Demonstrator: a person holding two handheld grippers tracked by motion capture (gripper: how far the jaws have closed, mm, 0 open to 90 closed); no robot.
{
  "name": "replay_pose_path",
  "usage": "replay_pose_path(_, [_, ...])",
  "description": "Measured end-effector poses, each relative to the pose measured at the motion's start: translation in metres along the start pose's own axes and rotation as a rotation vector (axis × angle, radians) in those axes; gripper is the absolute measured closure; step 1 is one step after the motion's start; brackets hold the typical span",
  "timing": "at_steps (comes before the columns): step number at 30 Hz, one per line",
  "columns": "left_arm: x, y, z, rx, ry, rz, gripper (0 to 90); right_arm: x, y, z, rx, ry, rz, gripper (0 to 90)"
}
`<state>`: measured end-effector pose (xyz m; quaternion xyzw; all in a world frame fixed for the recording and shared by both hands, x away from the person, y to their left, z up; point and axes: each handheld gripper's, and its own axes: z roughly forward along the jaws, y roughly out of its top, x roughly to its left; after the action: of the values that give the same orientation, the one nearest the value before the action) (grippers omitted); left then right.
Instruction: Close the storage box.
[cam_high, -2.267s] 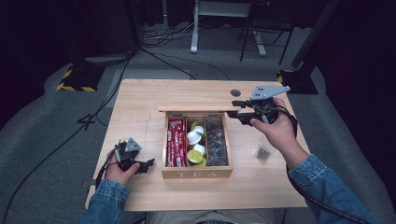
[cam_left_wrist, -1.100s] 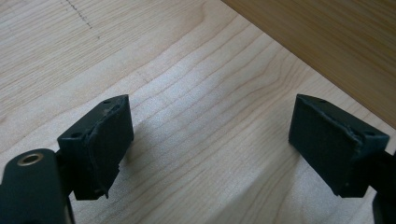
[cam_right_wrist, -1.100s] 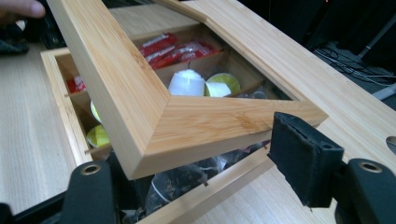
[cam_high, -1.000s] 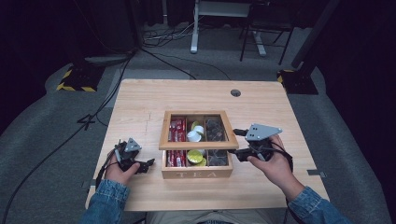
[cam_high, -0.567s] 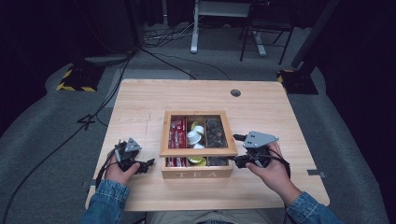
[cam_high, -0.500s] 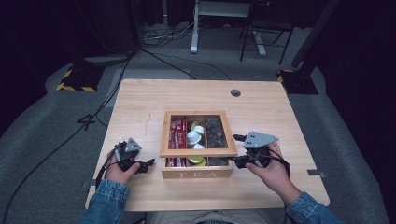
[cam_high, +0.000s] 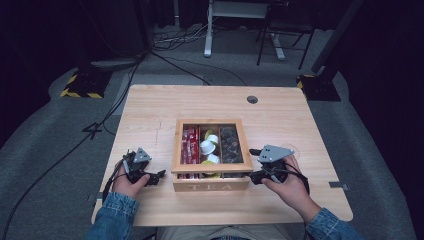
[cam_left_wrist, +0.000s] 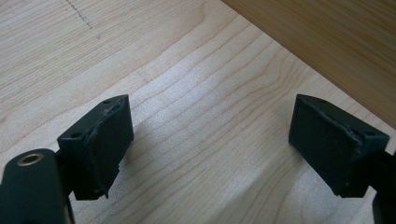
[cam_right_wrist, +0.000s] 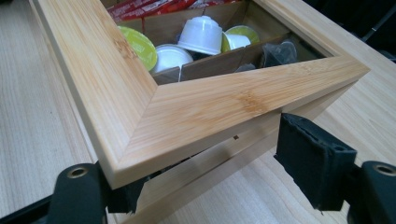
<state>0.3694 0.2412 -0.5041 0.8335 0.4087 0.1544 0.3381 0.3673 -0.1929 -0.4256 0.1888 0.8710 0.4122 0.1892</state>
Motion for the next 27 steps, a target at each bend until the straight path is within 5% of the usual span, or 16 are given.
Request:
replay_pose_path(9, [0.0003, 0.0003, -0.0001, 0.004, 0.0, 0.004, 14.1, 0.0021, -0.0029, 0.0041, 0.048, 0.042, -0.014, 33.4])
replay_pose_path(24, [-0.0004, -0.0003, -0.0005, 0.001, 0.007, 0.004, 14.4, 0.0051, -0.0015, 0.0019, 0.075, 0.021, -0.035, 33.9])
replay_pose_path(26, [-0.0007, -0.0006, -0.0008, 0.002, 0.007, 0.001, 14.5, 0.0055, -0.0007, 0.0, 0.08, 0.021, -0.042, 31.0])
replay_pose_path(27, [-0.0006, -0.0007, -0.001, 0.002, 0.008, 0.003, 14.5, 0.0058, 0.0004, -0.0033, 0.083, 0.032, -0.032, 22.6])
